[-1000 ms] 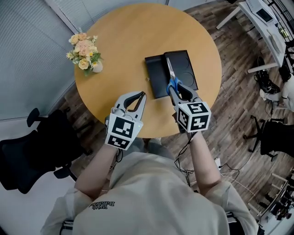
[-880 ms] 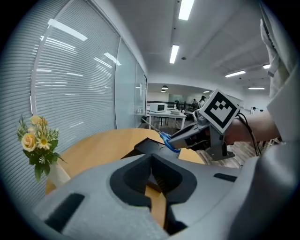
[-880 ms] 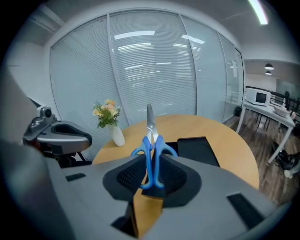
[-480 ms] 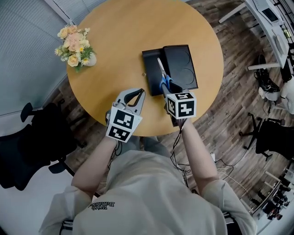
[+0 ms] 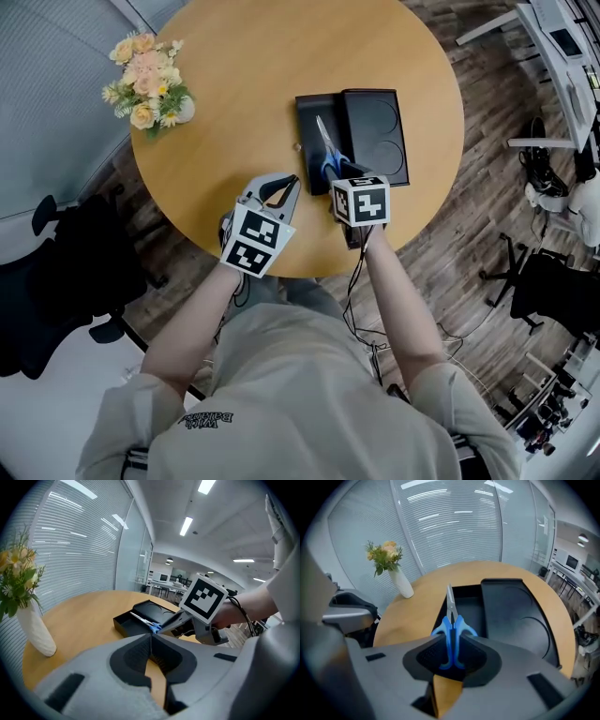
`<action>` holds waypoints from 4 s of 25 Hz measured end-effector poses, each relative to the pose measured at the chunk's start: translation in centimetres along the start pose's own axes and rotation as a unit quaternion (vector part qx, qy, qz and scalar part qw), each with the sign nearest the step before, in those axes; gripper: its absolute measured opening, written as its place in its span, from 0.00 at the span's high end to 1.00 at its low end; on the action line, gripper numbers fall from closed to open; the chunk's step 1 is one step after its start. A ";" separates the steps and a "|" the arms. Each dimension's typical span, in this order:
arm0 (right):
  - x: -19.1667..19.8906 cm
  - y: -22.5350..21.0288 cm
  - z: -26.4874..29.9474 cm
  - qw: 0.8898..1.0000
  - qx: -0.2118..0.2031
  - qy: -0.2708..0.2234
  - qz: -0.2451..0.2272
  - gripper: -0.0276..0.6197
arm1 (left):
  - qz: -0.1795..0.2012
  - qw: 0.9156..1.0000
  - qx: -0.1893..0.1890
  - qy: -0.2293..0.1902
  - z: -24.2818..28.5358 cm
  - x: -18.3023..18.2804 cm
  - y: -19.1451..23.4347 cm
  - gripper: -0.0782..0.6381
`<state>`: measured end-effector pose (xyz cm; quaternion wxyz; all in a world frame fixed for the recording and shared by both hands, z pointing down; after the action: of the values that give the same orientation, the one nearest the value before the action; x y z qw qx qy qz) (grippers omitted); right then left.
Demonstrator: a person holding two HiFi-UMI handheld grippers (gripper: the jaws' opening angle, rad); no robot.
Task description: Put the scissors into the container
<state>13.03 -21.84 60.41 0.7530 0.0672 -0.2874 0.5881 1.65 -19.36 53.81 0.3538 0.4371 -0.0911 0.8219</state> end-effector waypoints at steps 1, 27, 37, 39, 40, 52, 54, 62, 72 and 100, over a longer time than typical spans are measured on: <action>0.2 -0.1 0.3 1.000 0.000 0.009 0.006 0.81 | -0.002 1.000 0.001 0.003 0.2 0.2 0.1 0.86; 2.8 -0.2 4.3 0.983 0.028 0.173 0.049 0.80 | -0.036 0.999 0.010 0.024 1.5 1.8 1.5 0.86; 2.9 0.4 4.3 0.985 0.002 0.173 0.026 0.75 | -0.028 0.999 0.023 0.019 1.0 2.0 0.8 0.86; 2.8 0.4 4.2 0.986 0.000 0.163 0.027 0.75 | -0.032 0.999 0.024 0.017 0.8 2.0 0.6 0.86; 2.7 0.4 4.2 0.987 -0.001 0.158 0.030 0.75 | -0.033 0.999 0.022 0.017 0.7 2.0 0.5 0.86; 0.8 0.7 0.4 0.998 -0.007 0.053 0.024 0.76 | -0.019 1.000 -0.005 -0.006 -0.9 -0.3 -0.1 0.86; -0.2 0.8 -0.8 1.000 -0.010 0.023 0.019 0.78 | -0.013 1.000 -0.011 -0.013 -1.4 -1.2 -0.3 0.86; -4.9 2.3 -7.1 0.991 -0.015 -0.127 -0.039 0.82 | 0.002 0.998 -0.028 -0.052 -4.2 -4.4 -1.2 0.86; -9.2 5.3 -17.4 0.961 -0.040 -0.269 -0.050 0.86 | 0.046 0.991 -0.038 -0.121 -9.8 -10.5 -3.3 0.86; -9.2 13.0 -40.2 0.873 -0.094 -0.463 -0.120 0.89 | 0.126 0.941 -0.077 -0.304 -23.9 -20.9 -11.2 0.86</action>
<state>13.93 -8.12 19.42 0.6016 0.2945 -0.6466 0.3651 1.15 -10.67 21.31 0.2357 0.6223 -0.3114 0.6784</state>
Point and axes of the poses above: the fingertips, and each gripper's own axes: z forward along the fingers, y to its left, x out of its underside, the point moved 3 cm from there along -z, backward along the fingers, and after that the axes turned 3 degrees about -x, right-handed, at the moved point
